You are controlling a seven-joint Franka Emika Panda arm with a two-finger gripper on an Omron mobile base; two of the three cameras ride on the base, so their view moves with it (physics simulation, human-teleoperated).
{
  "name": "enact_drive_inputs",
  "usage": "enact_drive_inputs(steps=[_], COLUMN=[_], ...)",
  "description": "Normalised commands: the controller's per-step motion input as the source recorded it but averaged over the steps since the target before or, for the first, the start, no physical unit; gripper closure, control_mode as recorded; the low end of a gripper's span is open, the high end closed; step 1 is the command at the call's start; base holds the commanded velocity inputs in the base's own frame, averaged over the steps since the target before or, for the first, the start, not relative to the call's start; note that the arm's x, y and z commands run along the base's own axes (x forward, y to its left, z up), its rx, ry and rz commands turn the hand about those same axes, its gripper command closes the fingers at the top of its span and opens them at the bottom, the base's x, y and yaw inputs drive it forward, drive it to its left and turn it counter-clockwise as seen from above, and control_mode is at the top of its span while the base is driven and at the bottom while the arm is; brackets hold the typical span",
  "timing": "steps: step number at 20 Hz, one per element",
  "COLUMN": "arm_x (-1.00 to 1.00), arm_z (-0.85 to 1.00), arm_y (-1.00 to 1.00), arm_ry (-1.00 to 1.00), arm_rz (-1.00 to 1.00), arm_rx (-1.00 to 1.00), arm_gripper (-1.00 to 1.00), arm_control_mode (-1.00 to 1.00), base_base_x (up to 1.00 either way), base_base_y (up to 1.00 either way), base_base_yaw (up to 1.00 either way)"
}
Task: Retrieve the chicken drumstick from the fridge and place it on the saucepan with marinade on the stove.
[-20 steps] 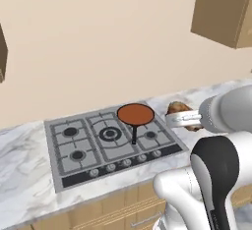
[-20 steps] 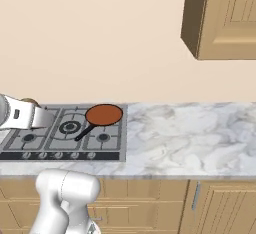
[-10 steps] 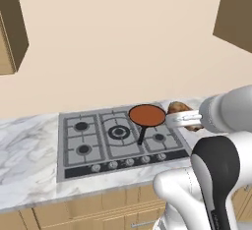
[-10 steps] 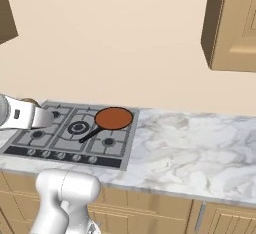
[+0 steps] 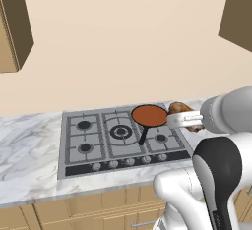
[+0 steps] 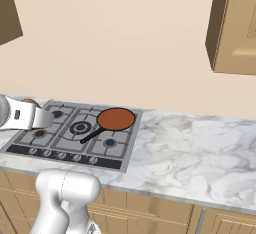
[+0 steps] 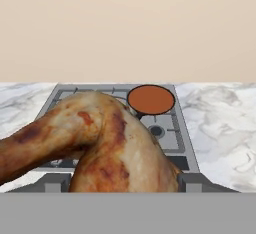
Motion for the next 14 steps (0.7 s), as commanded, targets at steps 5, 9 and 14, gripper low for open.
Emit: enact_drive_inputs(steps=[5, 9, 14], arm_x=[0.0, 0.37, 0.66], arm_z=[0.0, 0.0, -0.04], arm_y=[0.0, -0.19, -0.56], arm_ry=[0.0, 0.05, 0.0], arm_rz=[0.0, 0.0, 0.0], arm_rx=[0.0, 0.0, 0.04], arm_gripper=[1.0, 1.0, 1.0], arm_control_mode=[1.0, -1.0, -1.0], base_base_x=[0.39, 0.11, 0.0], base_base_y=[0.0, 0.0, 0.0], base_base_yaw=[0.01, 0.0, 0.0])
